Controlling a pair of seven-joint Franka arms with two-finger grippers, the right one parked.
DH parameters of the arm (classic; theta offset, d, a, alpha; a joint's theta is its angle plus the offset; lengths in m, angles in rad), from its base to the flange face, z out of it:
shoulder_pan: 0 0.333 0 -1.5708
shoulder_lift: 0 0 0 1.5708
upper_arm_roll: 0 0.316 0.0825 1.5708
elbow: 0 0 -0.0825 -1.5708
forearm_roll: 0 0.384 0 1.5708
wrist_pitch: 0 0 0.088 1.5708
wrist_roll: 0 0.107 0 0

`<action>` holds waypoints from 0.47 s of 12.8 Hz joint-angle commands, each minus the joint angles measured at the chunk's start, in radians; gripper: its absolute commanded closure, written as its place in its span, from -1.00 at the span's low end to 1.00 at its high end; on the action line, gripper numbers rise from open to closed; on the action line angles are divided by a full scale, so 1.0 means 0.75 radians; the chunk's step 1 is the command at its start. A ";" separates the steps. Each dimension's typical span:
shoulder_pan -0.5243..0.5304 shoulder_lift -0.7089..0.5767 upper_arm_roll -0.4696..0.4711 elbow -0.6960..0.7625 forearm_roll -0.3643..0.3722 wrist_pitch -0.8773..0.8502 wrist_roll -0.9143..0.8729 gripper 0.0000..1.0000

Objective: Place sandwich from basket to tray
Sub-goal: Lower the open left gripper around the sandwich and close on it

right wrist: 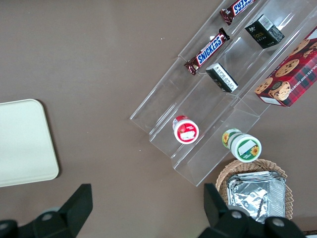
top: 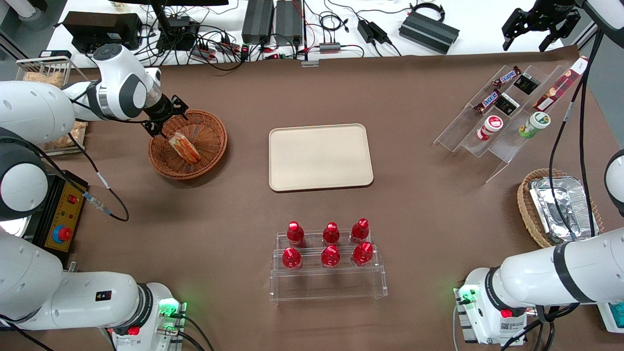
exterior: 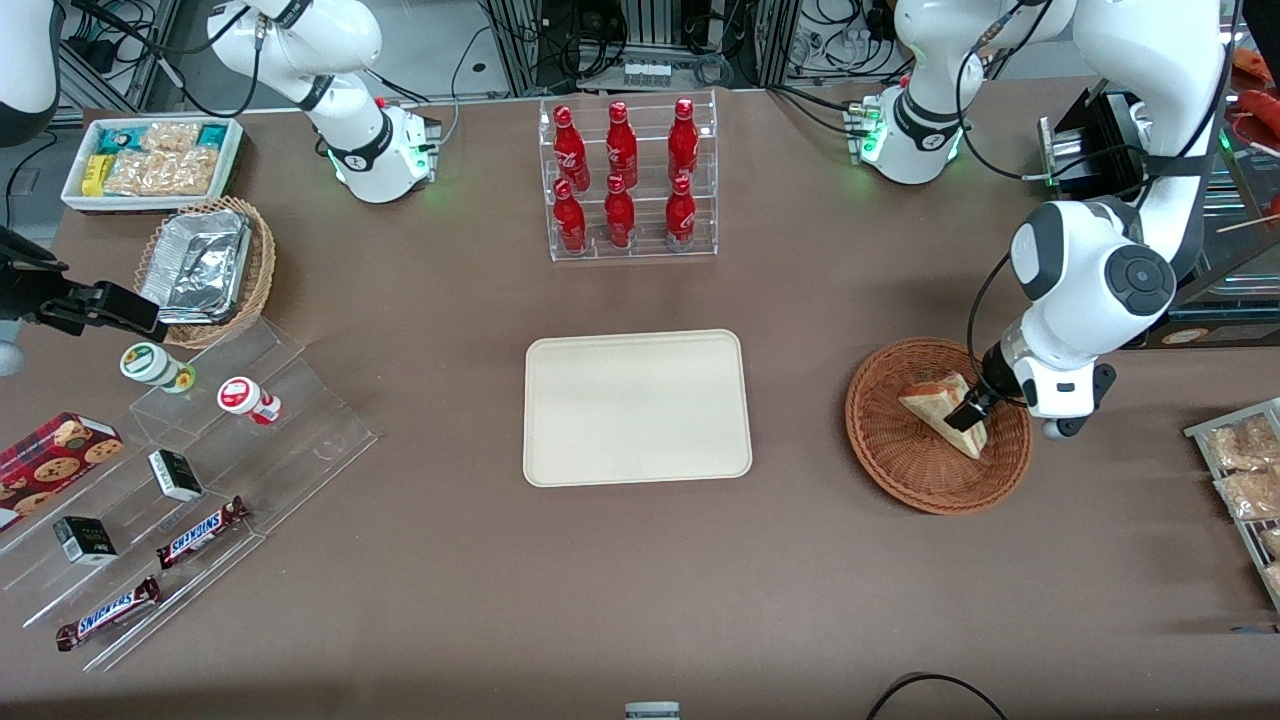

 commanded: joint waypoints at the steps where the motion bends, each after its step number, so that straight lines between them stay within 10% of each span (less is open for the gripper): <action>1: 0.009 -0.004 -0.006 -0.031 -0.019 0.027 -0.021 -1.00; 6: 0.007 0.067 -0.006 -0.043 0.001 0.031 -0.019 -1.00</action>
